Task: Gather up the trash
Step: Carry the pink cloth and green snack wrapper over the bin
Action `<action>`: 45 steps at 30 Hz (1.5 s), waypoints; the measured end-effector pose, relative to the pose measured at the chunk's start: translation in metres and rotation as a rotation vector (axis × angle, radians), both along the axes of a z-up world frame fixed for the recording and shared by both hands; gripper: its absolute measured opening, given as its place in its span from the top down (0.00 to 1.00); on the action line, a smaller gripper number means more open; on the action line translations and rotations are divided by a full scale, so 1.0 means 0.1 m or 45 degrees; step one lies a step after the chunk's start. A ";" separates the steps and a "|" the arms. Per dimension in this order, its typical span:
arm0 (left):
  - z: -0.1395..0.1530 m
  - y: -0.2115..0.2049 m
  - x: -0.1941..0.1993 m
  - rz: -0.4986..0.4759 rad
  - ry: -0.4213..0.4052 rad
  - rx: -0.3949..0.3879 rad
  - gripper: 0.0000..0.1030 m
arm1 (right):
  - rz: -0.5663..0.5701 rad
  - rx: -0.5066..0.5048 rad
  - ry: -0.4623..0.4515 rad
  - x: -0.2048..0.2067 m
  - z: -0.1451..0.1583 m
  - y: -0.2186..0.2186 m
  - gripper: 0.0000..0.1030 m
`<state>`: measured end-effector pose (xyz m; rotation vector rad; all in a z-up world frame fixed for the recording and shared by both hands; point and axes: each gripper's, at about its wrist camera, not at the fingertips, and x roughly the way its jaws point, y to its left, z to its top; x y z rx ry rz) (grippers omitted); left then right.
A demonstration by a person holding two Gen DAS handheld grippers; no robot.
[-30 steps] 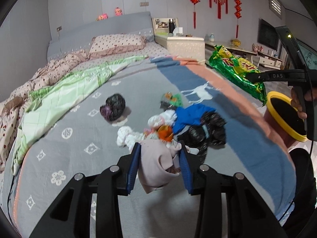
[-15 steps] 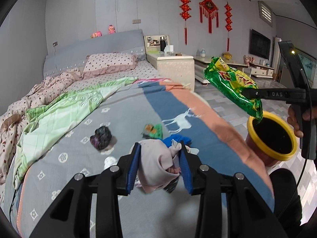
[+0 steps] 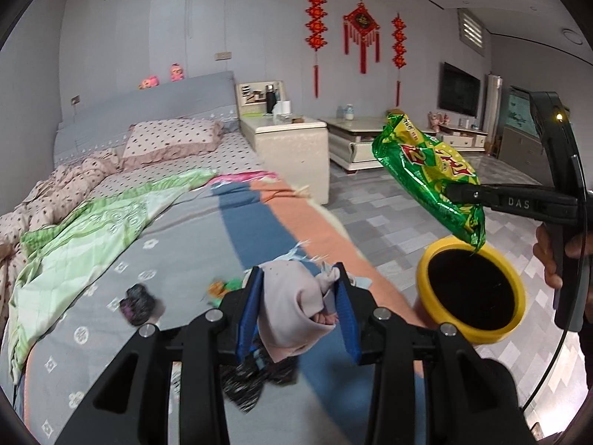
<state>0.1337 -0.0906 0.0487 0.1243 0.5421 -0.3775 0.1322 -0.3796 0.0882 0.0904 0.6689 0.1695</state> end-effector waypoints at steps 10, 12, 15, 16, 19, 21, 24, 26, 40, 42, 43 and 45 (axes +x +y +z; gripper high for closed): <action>0.14 -0.58 0.13 -0.095 -0.003 -0.027 0.65 | -0.126 0.016 -0.028 -0.17 0.15 -0.61 0.91; 0.15 -0.67 0.15 -0.109 -0.002 -0.029 0.65 | -0.149 0.021 -0.029 -0.20 0.16 -0.72 0.91; 0.15 -0.82 0.18 -0.133 0.003 -0.034 0.65 | -0.182 0.019 -0.027 -0.24 0.17 -0.88 0.91; 0.16 -0.89 0.19 -0.145 0.007 -0.039 0.65 | -0.193 0.022 -0.024 -0.25 0.16 -0.94 0.91; 0.16 -1.02 0.24 -0.172 0.017 -0.047 0.65 | -0.221 0.024 -0.021 -0.29 0.16 -1.07 0.91; 0.14 -1.15 0.26 -0.193 0.026 -0.050 0.65 | -0.239 0.025 -0.020 -0.30 0.14 -1.15 0.91; 0.10 -1.33 0.28 -0.218 0.037 -0.052 0.65 | -0.269 0.026 -0.014 -0.30 0.11 -1.28 0.91; 0.06 -1.43 0.30 -0.233 0.041 -0.048 0.65 | -0.289 0.031 -0.008 -0.31 0.08 -1.36 0.91; -0.37 -2.00 0.57 -0.305 0.173 -0.041 0.65 | -0.388 0.040 0.081 -0.23 -0.35 -1.81 0.91; -0.45 -2.10 0.59 -0.320 0.193 -0.033 0.65 | -0.399 0.053 0.102 -0.19 -0.46 -1.87 0.91; -0.47 -2.13 0.60 -0.326 0.201 -0.030 0.65 | -0.402 0.057 0.111 -0.18 -0.50 -1.91 0.91; -0.56 -2.21 0.64 -0.340 0.223 -0.022 0.65 | -0.410 0.063 0.132 -0.15 -0.60 -1.96 0.91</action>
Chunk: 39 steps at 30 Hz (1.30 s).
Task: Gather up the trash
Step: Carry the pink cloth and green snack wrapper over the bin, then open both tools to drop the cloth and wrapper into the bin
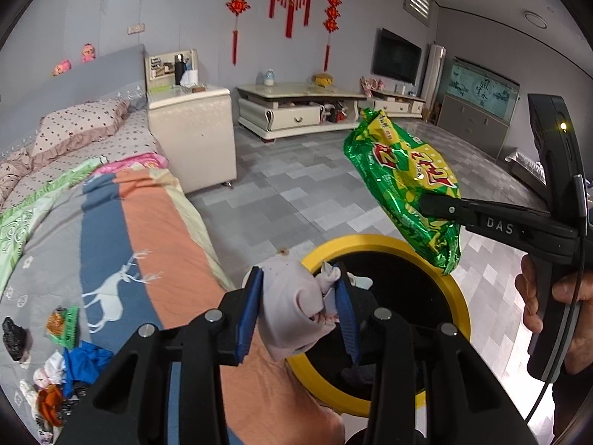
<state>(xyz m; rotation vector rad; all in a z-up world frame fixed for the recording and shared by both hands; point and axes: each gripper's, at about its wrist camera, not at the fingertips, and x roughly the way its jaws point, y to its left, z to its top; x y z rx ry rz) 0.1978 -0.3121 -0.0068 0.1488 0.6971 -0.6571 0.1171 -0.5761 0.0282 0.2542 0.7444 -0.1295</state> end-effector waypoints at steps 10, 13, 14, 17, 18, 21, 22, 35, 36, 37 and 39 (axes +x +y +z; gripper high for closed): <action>-0.34 -0.34 0.13 -0.068 0.106 0.002 0.64 | -0.029 0.051 0.088 0.14 -0.41 -0.24 0.91; -0.41 -0.40 0.12 -0.088 0.122 0.007 0.64 | -0.033 0.068 0.098 0.14 -0.48 -0.28 0.91; -0.43 -0.42 0.12 -0.095 0.125 0.008 0.64 | -0.034 0.074 0.099 0.14 -0.50 -0.29 0.91; -0.44 -0.45 0.11 -0.102 0.134 0.002 0.63 | -0.033 0.076 0.091 0.12 -0.50 -0.31 0.90; -0.43 -0.45 0.10 -0.102 0.134 0.000 0.62 | -0.033 0.076 0.089 0.11 -0.49 -0.30 0.90; -0.43 -0.45 0.10 -0.100 0.129 -0.003 0.60 | -0.029 0.074 0.089 0.10 -0.47 -0.27 0.90; -0.42 -0.44 0.13 -0.101 0.130 -0.004 0.59 | -0.028 0.076 0.088 0.08 -0.47 -0.28 0.90; -0.31 -0.26 0.04 -0.062 0.097 -0.031 0.38 | -0.090 0.082 0.097 -0.11 -0.41 -0.30 0.58; -0.30 -0.23 0.04 -0.053 0.096 -0.034 0.36 | -0.092 0.080 0.094 -0.13 -0.40 -0.31 0.58; -0.29 -0.18 0.04 -0.041 0.092 -0.037 0.33 | -0.095 0.078 0.091 -0.16 -0.38 -0.31 0.58; -0.26 -0.08 0.05 -0.012 0.083 -0.043 0.28 | -0.104 0.070 0.084 -0.21 -0.36 -0.31 0.58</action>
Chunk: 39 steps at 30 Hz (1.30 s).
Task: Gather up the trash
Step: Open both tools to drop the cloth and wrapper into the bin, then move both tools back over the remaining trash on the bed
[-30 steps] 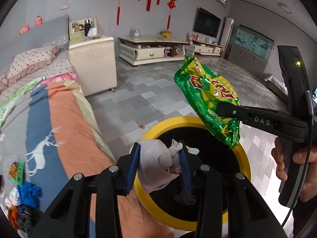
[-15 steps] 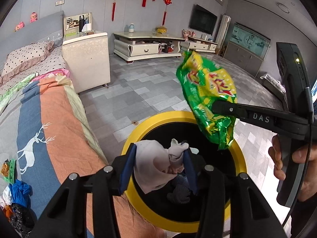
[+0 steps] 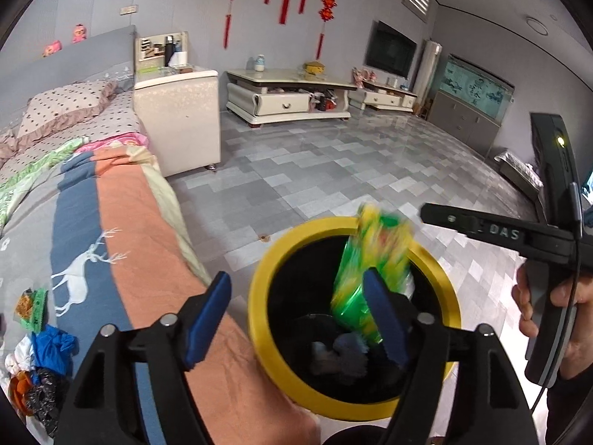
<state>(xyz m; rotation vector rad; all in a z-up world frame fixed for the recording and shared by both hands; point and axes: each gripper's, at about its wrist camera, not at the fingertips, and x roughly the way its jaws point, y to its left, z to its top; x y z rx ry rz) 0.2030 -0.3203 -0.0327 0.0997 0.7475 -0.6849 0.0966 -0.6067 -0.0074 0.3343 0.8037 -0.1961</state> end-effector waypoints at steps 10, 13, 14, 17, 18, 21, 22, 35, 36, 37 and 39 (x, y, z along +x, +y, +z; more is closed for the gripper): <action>0.14 0.51 0.04 0.155 -0.060 0.003 0.14 | 0.023 -0.006 -0.040 -0.12 0.10 0.24 0.37; 0.19 0.70 0.04 0.202 -0.075 0.007 0.12 | 0.054 -0.017 -0.053 -0.10 0.16 0.39 0.32; 0.21 0.77 0.05 0.222 -0.084 0.012 0.11 | 0.071 -0.027 -0.063 -0.09 0.19 0.47 0.31; 0.26 1.00 0.07 0.276 -0.105 0.020 0.10 | 0.125 -0.032 -0.078 -0.05 0.24 0.67 0.26; 0.29 1.08 0.09 0.296 -0.109 0.020 0.10 | 0.151 -0.021 -0.085 -0.03 0.26 0.75 0.26; 0.33 1.34 0.12 0.355 -0.120 0.025 0.09 | 0.204 -0.012 -0.104 0.05 0.31 0.99 0.26; 0.34 1.44 0.14 0.379 -0.126 0.031 0.09 | 0.223 -0.005 -0.110 0.08 0.33 1.05 0.26; 0.33 2.74 0.42 0.691 -0.142 0.096 0.09 | 0.508 0.047 -0.128 0.47 0.38 2.28 0.25; 0.32 2.84 0.44 0.723 -0.148 0.107 0.09 | 0.527 0.046 -0.124 0.50 0.36 2.35 0.25; 0.30 2.94 0.48 0.754 -0.152 0.122 0.09 | 0.549 0.045 -0.119 0.52 0.35 2.44 0.25; 0.23 3.14 0.55 0.796 -0.138 0.151 0.09 | 0.601 0.043 -0.109 0.58 0.31 2.66 0.25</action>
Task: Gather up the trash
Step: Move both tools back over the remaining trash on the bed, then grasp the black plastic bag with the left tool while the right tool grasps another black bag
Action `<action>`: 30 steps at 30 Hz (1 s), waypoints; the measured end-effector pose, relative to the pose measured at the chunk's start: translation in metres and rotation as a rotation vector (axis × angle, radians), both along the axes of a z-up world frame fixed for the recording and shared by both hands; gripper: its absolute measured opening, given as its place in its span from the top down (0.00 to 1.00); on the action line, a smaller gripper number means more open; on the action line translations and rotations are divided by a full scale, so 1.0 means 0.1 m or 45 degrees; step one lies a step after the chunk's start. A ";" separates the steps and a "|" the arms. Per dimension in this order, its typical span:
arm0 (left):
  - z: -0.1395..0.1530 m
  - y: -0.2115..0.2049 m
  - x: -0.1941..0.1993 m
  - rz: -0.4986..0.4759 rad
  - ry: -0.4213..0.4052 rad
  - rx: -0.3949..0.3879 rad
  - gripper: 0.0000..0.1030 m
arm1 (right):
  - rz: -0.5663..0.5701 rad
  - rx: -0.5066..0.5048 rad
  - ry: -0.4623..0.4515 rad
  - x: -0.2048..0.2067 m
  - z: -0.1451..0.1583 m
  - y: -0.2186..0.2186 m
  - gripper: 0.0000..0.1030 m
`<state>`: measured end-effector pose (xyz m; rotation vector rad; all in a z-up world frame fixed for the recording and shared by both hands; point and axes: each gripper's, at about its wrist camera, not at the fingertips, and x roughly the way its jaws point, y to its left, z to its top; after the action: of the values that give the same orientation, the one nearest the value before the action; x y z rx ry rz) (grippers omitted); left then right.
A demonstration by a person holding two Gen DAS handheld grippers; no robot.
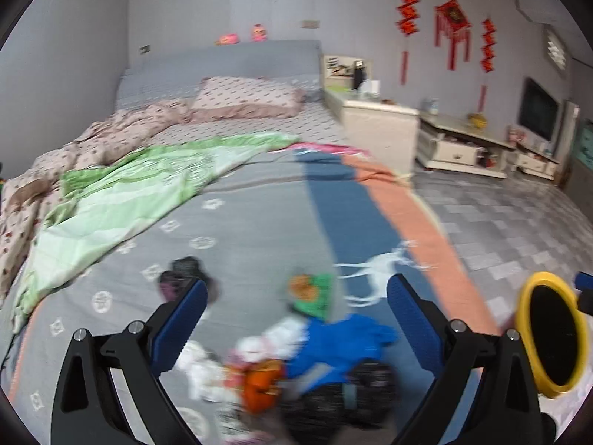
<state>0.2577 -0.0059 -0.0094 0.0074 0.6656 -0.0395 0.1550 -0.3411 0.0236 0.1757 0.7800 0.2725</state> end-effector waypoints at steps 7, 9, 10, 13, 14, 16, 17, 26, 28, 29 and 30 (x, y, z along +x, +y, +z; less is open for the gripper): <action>-0.20 0.58 0.27 0.137 0.048 0.029 0.09 | 0.145 -0.035 0.062 0.22 -0.28 0.68 0.25; -0.28 0.71 0.34 0.165 0.060 0.031 0.09 | 0.181 -0.037 0.094 0.30 -0.41 0.83 0.25; -0.32 0.79 0.40 0.182 0.071 0.031 0.09 | 0.195 -0.039 0.107 0.32 -0.46 0.88 0.25; -0.47 0.98 0.55 0.218 0.100 0.044 0.09 | 0.243 -0.054 0.152 0.42 -0.65 1.08 0.25; -0.51 1.01 0.58 0.226 0.108 0.049 0.09 | 0.259 -0.055 0.167 0.44 -0.70 1.15 0.25; -0.60 1.11 0.68 0.250 0.131 0.059 0.09 | 0.280 -0.068 0.184 0.50 -0.81 1.25 0.25; -0.65 1.16 0.73 0.261 0.139 0.061 0.09 | 0.289 -0.074 0.193 0.52 -0.86 1.30 0.25; -1.03 1.35 1.09 0.288 0.208 0.047 0.09 | 0.354 -0.078 0.283 0.62 -1.19 1.50 0.26; -1.10 1.32 1.17 0.270 0.219 0.056 0.09 | 0.360 -0.084 0.295 0.63 -1.23 1.53 0.27; -1.14 1.32 1.21 0.268 0.225 0.055 0.09 | 0.363 -0.082 0.300 0.63 -1.25 1.54 0.28; -1.17 1.31 1.23 0.265 0.230 0.050 0.09 | 0.367 -0.078 0.306 0.65 -1.26 1.54 0.29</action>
<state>0.3810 0.1248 -0.1260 -0.0278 0.8444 0.1754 0.2196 -0.1867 -0.1021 0.0369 1.0527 0.5057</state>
